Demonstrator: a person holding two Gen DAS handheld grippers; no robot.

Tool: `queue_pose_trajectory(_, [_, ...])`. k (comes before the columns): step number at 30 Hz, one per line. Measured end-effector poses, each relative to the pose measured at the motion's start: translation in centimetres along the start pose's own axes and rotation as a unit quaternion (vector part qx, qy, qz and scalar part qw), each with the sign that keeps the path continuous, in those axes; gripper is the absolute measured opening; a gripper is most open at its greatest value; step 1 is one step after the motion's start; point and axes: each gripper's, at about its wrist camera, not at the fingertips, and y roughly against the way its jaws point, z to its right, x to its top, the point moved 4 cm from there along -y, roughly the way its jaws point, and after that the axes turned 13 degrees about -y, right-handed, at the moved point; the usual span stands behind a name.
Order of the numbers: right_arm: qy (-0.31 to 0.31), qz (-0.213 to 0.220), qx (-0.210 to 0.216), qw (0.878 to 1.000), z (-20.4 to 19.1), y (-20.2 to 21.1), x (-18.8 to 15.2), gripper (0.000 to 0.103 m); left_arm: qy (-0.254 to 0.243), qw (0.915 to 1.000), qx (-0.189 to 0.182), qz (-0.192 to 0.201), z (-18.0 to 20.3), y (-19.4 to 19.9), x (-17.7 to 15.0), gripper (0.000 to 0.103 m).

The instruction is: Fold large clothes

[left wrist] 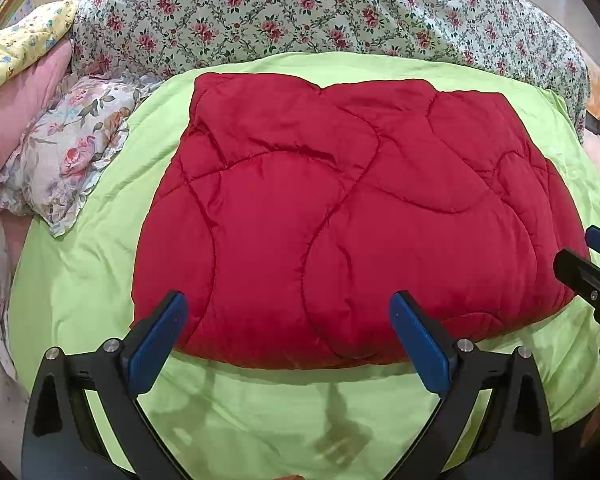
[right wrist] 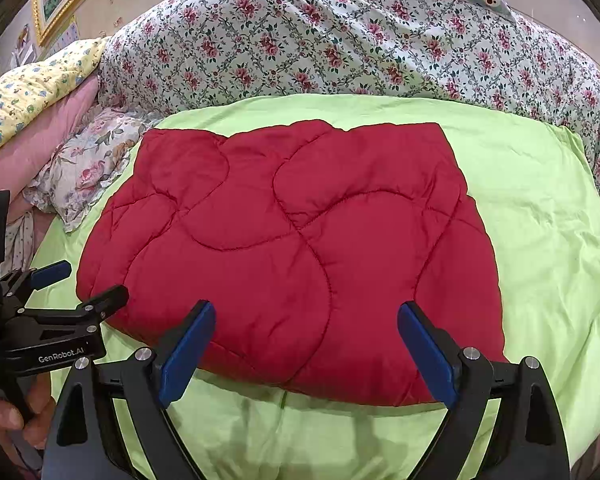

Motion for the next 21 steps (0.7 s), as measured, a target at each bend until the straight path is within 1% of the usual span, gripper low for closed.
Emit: queue_pose_trajectory(21, [0.000, -0.005, 0.002, 1.000, -0.35, -0.16, -0.15, 0.093, 0.004, 1.0000, 0.001, 0.002, -0.37, 0.22, 0.25, 0.101])
